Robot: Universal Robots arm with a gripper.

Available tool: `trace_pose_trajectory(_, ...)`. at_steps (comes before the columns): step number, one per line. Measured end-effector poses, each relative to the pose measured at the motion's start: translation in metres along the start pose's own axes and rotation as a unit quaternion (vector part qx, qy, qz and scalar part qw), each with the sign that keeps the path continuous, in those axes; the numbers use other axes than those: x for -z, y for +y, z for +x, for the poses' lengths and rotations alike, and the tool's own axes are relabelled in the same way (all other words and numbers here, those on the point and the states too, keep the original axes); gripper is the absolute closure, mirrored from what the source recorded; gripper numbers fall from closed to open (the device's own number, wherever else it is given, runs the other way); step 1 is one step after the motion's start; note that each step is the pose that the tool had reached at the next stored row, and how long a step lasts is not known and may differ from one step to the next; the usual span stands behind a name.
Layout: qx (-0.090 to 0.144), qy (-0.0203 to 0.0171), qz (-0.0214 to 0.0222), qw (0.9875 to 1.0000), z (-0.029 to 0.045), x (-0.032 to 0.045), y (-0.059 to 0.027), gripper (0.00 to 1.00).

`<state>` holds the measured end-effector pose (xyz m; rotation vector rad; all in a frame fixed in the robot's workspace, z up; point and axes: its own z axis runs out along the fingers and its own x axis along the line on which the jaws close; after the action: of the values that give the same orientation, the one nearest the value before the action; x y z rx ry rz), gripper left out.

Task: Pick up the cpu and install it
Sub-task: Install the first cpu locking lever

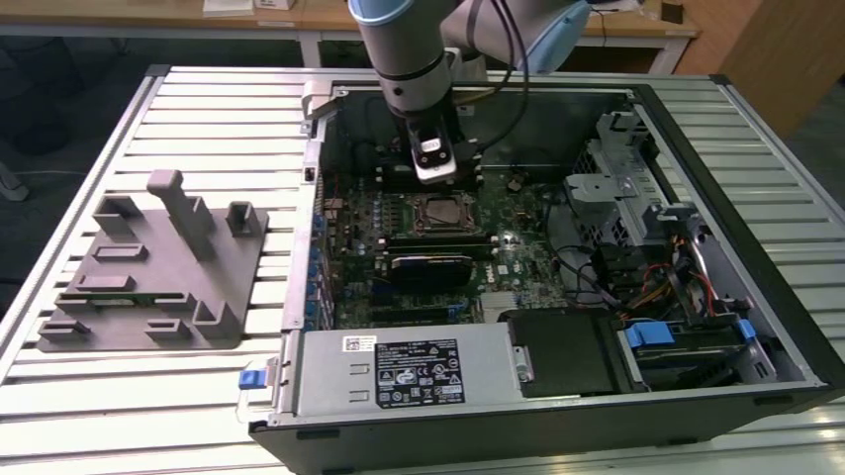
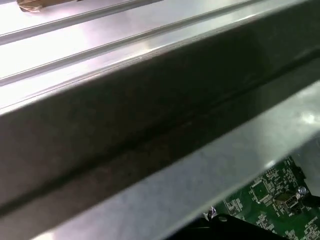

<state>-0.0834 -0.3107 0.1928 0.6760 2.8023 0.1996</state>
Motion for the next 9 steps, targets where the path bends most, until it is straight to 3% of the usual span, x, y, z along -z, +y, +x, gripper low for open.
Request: trace_pose_trajectory(9, -0.022, -0.0043, 0.0048, 0.9997, -0.0001, -0.0021, -0.0002, 0.89)
